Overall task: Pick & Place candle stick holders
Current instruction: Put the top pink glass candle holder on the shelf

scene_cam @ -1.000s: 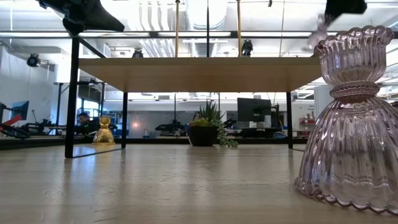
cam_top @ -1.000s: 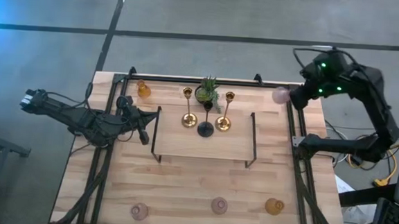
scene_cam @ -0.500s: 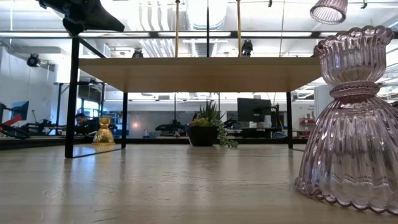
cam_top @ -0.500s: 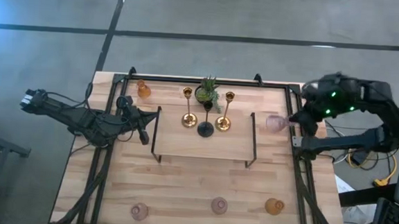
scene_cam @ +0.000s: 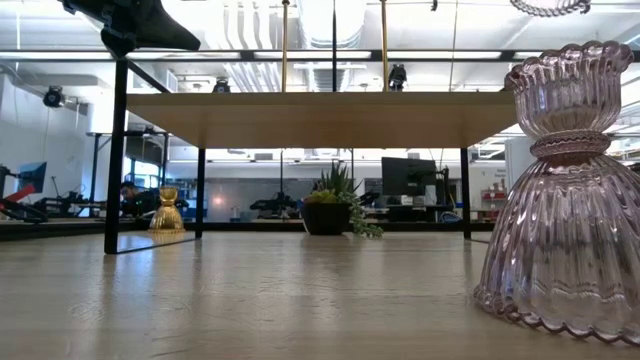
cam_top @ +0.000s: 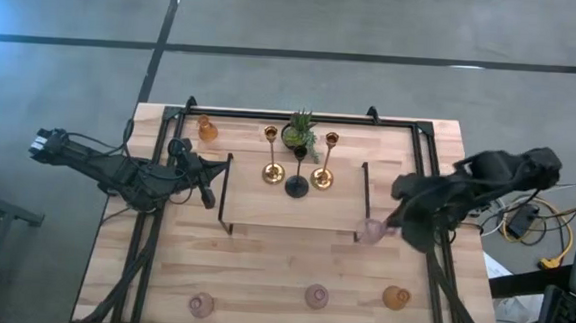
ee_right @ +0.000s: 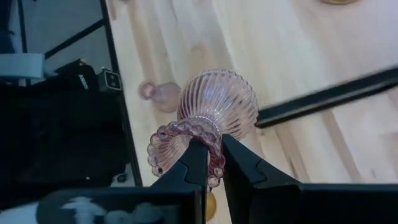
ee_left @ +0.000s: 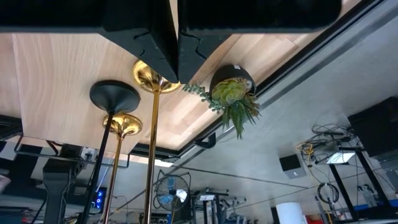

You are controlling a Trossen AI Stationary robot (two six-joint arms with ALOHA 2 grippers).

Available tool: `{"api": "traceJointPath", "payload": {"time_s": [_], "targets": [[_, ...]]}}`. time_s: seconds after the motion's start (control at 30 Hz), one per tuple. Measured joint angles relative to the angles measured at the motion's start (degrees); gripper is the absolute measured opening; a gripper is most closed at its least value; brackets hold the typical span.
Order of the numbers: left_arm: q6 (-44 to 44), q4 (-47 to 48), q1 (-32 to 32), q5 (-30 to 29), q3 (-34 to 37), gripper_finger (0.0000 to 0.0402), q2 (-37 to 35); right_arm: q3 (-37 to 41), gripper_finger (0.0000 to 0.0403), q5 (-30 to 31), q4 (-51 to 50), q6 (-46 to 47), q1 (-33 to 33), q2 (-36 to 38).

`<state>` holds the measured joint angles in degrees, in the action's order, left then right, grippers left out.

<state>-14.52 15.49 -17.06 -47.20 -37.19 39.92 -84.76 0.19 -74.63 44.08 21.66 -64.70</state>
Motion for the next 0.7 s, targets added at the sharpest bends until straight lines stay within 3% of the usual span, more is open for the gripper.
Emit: {"api": "traceJointPath", "payload": {"time_s": [0.37,0.7], "targets": [[0.90,1.09,0.01,0.00,0.00,0.0005,0.00,-6.06,0.0018,-0.22,-3.62,-5.13,-0.68,-10.52],[0.98,2.26,0.02,0.03,0.00,0.0005,0.02,-9.91,0.0018,-1.95,-7.19,-9.70,-8.70,-13.98]]}}
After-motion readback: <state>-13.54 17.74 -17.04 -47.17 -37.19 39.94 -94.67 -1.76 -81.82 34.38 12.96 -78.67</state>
